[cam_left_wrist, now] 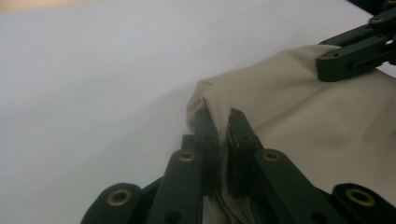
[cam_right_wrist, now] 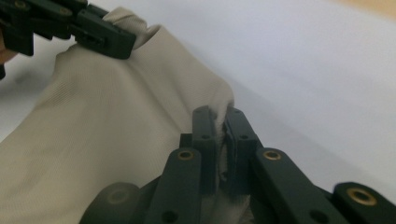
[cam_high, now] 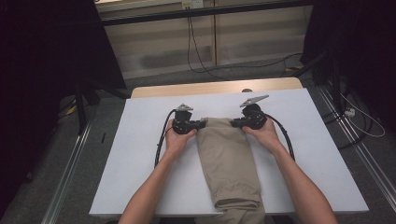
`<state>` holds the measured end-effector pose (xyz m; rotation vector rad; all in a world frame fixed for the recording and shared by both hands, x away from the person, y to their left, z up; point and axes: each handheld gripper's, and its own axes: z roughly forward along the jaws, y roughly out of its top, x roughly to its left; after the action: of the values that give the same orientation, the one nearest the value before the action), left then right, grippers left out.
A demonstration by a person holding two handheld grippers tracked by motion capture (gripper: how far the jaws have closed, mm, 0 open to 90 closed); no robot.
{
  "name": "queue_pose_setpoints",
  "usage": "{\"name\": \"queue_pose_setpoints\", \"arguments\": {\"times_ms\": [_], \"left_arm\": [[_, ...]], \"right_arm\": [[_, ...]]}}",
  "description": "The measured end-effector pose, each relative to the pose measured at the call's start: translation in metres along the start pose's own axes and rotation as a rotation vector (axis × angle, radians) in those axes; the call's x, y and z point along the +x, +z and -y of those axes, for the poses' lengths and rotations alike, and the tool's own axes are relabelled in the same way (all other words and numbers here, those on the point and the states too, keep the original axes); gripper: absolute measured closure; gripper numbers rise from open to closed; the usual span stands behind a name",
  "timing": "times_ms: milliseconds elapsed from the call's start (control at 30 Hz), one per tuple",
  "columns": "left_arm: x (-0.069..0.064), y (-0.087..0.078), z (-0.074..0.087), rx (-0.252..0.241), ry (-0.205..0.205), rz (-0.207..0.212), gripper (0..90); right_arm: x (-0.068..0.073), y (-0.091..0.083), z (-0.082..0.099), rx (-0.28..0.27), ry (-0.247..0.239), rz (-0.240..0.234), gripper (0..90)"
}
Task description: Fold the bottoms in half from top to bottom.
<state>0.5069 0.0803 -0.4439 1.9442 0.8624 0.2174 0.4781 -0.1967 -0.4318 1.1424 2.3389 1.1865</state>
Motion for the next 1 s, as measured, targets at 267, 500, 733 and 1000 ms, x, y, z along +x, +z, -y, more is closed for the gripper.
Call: {"name": "queue_pose_setpoints", "arguments": {"times_ms": [267,500,733,1000], "left_arm": [[-0.003,-0.018,-0.041,-0.117,-0.008,-0.069,85.8],[0.004,-0.04,-0.073,-0.178,0.002,-0.107,85.9],[0.013,-0.047,-0.094,-0.216,0.001,-0.129,85.9],[0.018,-0.044,-0.129,-0.244,0.01,-0.137,85.8]], "right_arm": [[0.001,-0.03,-0.04,-0.153,0.031,0.07,84.5],[0.001,-0.037,-0.069,-0.228,0.067,0.082,84.5],[0.002,-0.043,-0.099,-0.266,0.053,0.108,84.5],[-0.01,-0.051,-0.128,-0.286,0.055,0.156,84.5]]}}
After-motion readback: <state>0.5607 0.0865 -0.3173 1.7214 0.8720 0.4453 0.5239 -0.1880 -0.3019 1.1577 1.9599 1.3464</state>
